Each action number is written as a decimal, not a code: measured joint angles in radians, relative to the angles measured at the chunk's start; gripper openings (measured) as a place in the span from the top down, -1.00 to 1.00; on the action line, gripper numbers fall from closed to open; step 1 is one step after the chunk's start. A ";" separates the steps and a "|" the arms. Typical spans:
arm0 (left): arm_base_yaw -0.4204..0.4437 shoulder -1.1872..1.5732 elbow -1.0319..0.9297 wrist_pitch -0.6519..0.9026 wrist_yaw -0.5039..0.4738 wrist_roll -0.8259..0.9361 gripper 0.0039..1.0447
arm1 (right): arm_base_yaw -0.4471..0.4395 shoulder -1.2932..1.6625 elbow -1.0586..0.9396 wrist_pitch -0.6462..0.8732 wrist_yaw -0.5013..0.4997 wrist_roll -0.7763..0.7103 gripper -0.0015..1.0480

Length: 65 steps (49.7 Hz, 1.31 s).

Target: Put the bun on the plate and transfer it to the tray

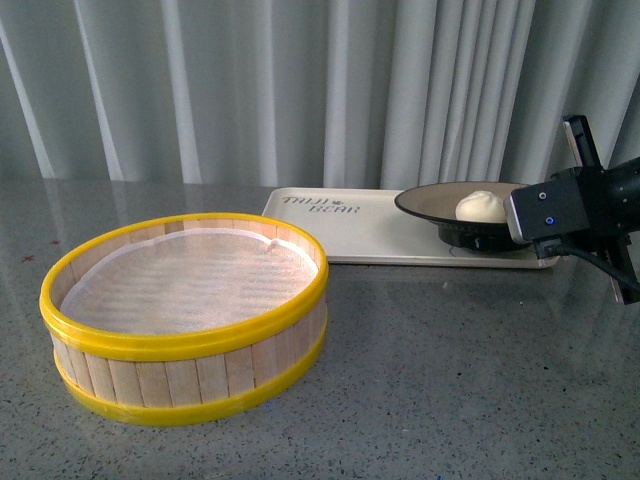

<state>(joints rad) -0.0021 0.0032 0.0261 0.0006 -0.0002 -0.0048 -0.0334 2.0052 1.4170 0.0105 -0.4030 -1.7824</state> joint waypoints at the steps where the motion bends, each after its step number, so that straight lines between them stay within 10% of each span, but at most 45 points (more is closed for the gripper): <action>1: 0.000 0.000 0.000 0.000 0.000 0.000 -0.88 | 0.000 0.005 0.006 -0.001 0.000 0.000 0.94; 42: 0.000 0.000 0.000 0.000 0.000 0.000 -0.88 | -0.013 0.145 0.153 -0.006 -0.015 -0.022 0.94; 65: 0.000 0.000 0.000 0.000 0.000 0.000 -0.88 | 0.023 0.104 0.082 0.070 -0.007 0.050 -0.46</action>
<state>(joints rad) -0.0021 0.0032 0.0261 0.0006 -0.0002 -0.0048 -0.0109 2.1094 1.4990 0.0803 -0.4099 -1.7329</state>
